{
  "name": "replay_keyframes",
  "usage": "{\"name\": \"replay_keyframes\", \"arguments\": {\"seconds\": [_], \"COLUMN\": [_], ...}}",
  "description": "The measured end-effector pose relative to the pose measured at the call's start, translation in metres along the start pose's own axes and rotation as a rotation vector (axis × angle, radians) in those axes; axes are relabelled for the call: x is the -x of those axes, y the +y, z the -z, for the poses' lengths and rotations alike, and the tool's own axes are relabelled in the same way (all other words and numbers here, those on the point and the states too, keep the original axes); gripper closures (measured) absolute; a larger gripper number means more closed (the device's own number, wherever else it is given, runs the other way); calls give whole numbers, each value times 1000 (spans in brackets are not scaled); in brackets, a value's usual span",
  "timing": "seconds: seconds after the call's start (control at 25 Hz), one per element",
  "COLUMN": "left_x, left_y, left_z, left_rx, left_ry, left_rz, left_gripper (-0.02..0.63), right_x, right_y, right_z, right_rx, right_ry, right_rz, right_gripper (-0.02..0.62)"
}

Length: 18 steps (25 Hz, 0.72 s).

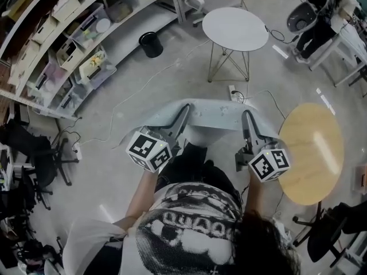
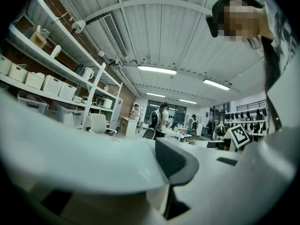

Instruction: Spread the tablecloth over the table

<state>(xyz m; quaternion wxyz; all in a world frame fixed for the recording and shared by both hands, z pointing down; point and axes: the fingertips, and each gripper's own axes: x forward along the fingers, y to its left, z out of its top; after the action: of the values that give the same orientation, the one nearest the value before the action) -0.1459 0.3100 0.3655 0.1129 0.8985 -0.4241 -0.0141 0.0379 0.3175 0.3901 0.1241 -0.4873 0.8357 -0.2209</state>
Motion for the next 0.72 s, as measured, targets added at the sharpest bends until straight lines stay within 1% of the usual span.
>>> {"name": "replay_keyframes", "arguments": {"seconds": [0.16, 0.36, 0.6, 0.72], "left_x": [-15, -44, -87, -114], "left_y": [6, 16, 51, 74], "left_z": [3, 9, 12, 7], "left_rx": [1, 25, 42, 52], "left_ry": [14, 28, 32, 36], "left_rz": [7, 29, 38, 44], "left_gripper": [543, 543, 543, 543], "right_x": [-8, -23, -68, -97], "right_y": [-12, -37, -66, -79], "right_z": [0, -1, -4, -11], "right_rx": [-13, -19, -23, -27], "right_ry": [0, 16, 52, 70], "right_rz": [13, 49, 69, 80], "right_gripper": [545, 546, 545, 543]}}
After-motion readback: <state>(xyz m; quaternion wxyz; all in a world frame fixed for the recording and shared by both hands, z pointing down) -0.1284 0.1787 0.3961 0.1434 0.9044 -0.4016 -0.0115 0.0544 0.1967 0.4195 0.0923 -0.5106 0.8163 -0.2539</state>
